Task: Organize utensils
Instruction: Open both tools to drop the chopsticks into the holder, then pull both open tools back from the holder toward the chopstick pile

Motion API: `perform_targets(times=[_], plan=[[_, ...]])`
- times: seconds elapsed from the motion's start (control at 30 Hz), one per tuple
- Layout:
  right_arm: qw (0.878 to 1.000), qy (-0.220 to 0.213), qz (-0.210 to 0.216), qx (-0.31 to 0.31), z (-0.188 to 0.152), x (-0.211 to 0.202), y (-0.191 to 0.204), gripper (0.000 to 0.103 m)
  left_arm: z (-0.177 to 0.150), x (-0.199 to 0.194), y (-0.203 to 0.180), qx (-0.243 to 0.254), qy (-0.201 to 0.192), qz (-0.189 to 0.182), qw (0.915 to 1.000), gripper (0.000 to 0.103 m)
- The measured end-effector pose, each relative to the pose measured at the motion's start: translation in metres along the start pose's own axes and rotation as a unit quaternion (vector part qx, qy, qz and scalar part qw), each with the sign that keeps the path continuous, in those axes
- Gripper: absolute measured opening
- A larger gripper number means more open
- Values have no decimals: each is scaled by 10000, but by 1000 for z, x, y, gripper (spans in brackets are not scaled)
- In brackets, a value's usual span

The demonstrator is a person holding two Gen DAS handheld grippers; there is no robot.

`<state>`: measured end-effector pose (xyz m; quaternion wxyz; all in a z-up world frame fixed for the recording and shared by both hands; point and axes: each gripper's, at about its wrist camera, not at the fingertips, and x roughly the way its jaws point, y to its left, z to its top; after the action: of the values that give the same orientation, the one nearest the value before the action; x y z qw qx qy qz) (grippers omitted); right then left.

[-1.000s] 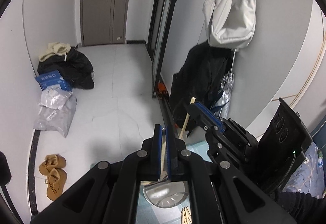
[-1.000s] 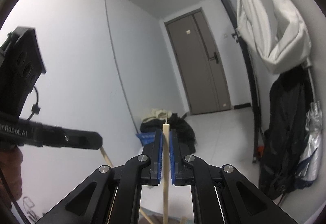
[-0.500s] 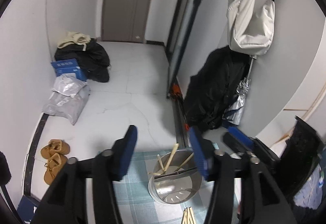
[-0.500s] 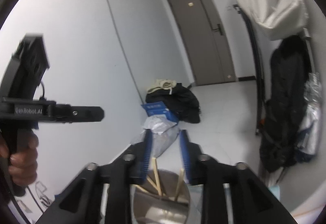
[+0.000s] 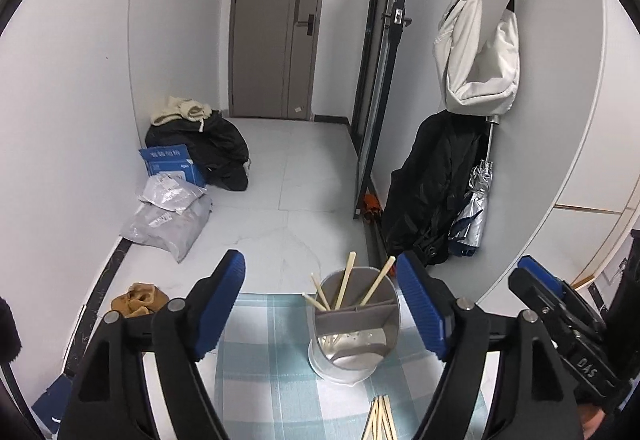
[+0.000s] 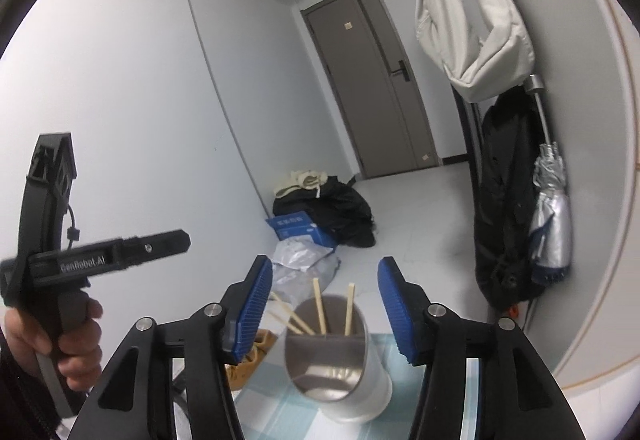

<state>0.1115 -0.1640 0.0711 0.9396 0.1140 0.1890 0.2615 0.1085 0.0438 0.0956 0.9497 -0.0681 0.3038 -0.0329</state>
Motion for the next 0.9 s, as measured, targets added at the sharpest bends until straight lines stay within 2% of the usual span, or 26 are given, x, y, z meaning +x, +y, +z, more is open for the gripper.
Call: perform_targets(times=[0.37,0.47,0.83,0.9], plan=[[9998,-44,-122,-166,-28,-45,20,72,-36,-29,-9,-174,-277,102,9994,90],[9997,-69,-142,-196,-38,-55,23,74,-47,-32,-11,-207,-319,101,9992,91],[9988,208,-368,-239,-83,-69,19,81,-95,-20,-10,-290,-26,24,9996,91],[9984,308,-424,-234,-91,-68,16,82,-103,-17,-10,-336,78,-97,9994,91]])
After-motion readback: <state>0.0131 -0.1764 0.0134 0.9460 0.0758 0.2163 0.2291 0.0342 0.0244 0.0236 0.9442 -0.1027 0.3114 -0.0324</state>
